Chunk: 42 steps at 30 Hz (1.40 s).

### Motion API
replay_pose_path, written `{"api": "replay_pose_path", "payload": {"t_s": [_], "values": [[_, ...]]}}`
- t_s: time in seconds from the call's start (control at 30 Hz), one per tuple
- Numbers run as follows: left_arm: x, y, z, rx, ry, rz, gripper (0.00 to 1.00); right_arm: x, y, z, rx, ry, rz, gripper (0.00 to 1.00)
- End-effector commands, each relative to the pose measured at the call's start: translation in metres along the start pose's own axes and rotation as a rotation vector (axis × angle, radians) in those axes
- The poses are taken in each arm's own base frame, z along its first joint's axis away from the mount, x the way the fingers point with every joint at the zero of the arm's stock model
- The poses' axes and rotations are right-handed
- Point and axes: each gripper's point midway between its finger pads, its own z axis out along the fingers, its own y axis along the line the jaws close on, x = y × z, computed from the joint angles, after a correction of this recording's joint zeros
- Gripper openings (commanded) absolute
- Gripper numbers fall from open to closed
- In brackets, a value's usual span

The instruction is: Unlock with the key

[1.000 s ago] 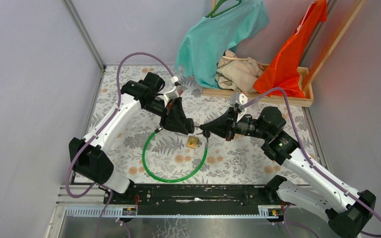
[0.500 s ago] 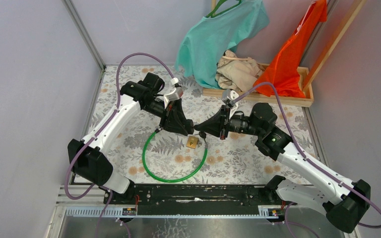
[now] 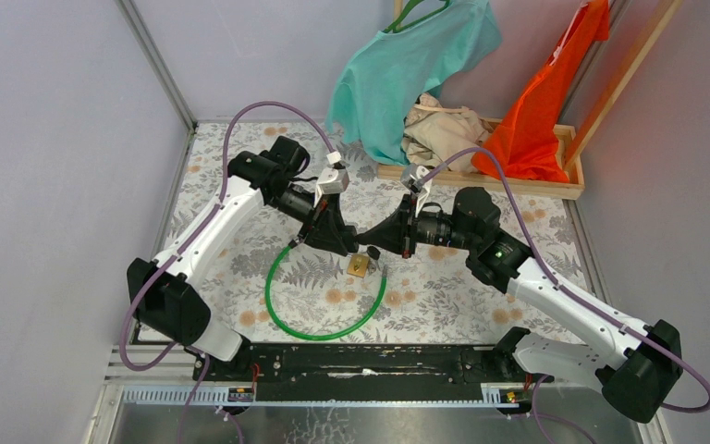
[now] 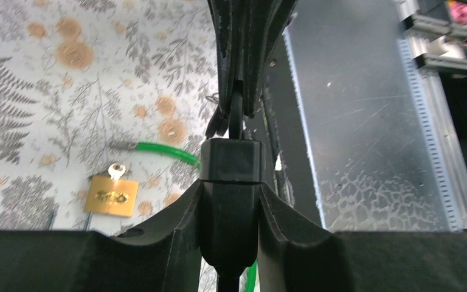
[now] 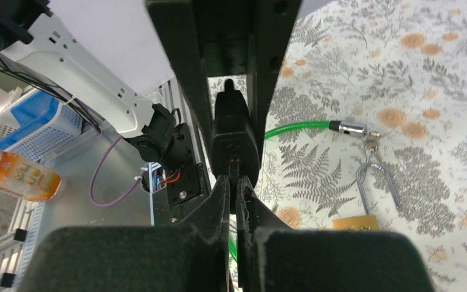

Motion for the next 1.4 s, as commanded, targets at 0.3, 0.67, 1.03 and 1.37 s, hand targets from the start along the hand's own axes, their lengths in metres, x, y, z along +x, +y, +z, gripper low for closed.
{"api": "replay_pose_path", "payload": {"t_s": [0.3, 0.67, 1.03, 1.37], "values": [[-0.030, 0.036, -0.014, -0.309, 0.051, 0.268, 0.00, 0.015, 0.039, -0.001, -0.168, 0.080, 0.363, 0.00], [-0.009, 0.055, -0.023, -0.422, 0.135, 0.287, 0.00, 0.018, 0.037, -0.010, -0.195, 0.154, 0.587, 0.00], [-0.013, 0.011, -0.001, -0.172, 0.040, 0.080, 0.03, -0.026, 0.022, -0.038, -0.024, -0.038, -0.085, 1.00], [-0.007, -0.024, 0.009, 0.086, 0.025, -0.135, 0.11, -0.019, 0.024, -0.029, -0.093, 0.043, -0.675, 0.99]]}}
